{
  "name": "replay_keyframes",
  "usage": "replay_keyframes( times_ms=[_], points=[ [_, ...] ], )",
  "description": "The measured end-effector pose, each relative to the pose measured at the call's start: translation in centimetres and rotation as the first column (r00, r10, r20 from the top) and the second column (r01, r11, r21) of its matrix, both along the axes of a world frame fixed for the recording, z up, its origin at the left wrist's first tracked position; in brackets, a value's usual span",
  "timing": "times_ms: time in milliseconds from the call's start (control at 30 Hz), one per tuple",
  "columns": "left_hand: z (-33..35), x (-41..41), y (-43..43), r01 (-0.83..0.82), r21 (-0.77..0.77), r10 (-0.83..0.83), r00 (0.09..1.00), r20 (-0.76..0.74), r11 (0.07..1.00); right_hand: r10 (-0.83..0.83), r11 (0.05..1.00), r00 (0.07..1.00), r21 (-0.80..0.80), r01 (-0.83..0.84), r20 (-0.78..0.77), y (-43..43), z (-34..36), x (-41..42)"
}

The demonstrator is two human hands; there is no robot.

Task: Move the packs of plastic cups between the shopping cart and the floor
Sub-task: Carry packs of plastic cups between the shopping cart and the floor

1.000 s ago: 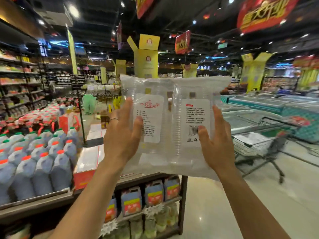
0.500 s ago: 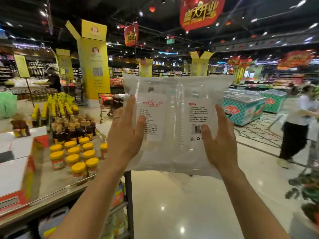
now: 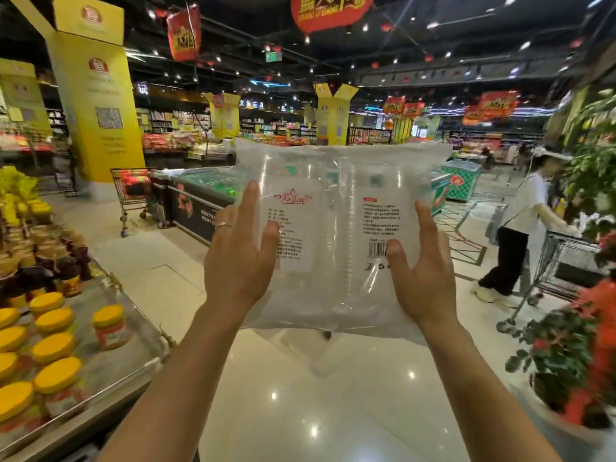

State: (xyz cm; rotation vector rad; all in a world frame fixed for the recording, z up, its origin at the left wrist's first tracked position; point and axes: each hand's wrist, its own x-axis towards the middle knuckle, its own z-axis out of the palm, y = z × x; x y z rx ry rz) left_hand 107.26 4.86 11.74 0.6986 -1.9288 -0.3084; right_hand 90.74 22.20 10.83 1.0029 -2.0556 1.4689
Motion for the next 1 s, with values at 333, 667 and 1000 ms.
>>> replay_keyframes(
  times_ms=[333, 667, 1000],
  points=[
    [1.2, -10.3, -17.1, 0.092, -0.005, -0.092, 0.996, 0.001, 0.996, -0.062, 0.998, 0.998, -0.001, 0.062, -0.017, -15.4, 1.2, -8.8],
    [1.2, -19.1, -26.4, 0.132, -0.036, -0.131, 0.991, 0.027, 0.991, -0.094, 0.995, 0.995, -0.032, 0.093, -0.016, -24.0, 0.5, -17.1],
    [0.2, -32.7, -32.9, 0.142, -0.042, -0.141, 0.990, 0.027, 0.989, -0.100, 0.994, 0.995, -0.055, 0.099, -0.029, -30.9, -1.0, -31.0]
  ],
)
